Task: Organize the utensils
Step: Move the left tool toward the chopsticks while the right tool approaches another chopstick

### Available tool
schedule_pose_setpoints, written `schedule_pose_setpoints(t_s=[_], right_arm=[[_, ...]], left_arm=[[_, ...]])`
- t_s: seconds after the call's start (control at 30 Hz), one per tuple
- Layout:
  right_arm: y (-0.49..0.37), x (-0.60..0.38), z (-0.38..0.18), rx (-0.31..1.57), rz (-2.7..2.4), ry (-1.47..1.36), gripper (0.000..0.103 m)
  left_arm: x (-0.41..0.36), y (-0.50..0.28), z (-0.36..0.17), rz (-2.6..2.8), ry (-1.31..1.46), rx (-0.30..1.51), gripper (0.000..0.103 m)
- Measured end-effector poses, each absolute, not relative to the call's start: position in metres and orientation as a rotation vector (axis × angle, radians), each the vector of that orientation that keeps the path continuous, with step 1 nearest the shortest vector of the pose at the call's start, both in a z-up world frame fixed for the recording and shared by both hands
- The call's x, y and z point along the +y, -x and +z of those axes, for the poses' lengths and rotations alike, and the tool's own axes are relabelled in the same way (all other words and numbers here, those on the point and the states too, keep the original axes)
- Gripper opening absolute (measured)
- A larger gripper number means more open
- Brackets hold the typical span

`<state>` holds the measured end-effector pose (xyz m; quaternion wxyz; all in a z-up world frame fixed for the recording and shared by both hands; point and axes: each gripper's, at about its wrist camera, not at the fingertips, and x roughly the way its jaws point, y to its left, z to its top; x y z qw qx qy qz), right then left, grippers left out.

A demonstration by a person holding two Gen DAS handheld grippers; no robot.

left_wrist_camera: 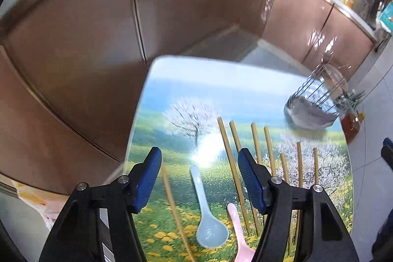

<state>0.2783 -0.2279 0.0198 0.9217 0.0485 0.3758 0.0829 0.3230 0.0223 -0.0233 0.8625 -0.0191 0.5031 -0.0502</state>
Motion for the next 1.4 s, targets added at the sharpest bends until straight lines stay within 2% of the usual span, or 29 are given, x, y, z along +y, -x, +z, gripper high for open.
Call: schedule_pose_setpoints(t_s=[0.3, 0.5, 0.77, 1.03, 1.4], right_arm=[[-0.311, -0.224, -0.045, 0.941, 0.185, -0.114, 0.04], [-0.323, -0.222, -0.074, 1.02, 0.195, -0.127, 0.04], [-0.333, -0.221, -0.099, 1.089, 0.195, -0.13, 0.04], [-0.344, -0.214, -0.111, 1.123, 0.186, -0.101, 0.04], [-0.364, -0.196, -0.131, 1.183, 0.177, -0.074, 0.033]], left_arm=[[0.004, -0.392, -0.093, -0.124, 0.105, 1.319, 0.06], [-0.013, -0.415, -0.121, -0.117, 0.103, 1.406, 0.057], [-0.025, -0.425, -0.137, -0.102, 0.08, 1.444, 0.049], [-0.029, -0.428, -0.14, -0.103, 0.082, 1.475, 0.035], [-0.037, -0.435, -0.144, -0.094, 0.065, 1.486, 0.03]])
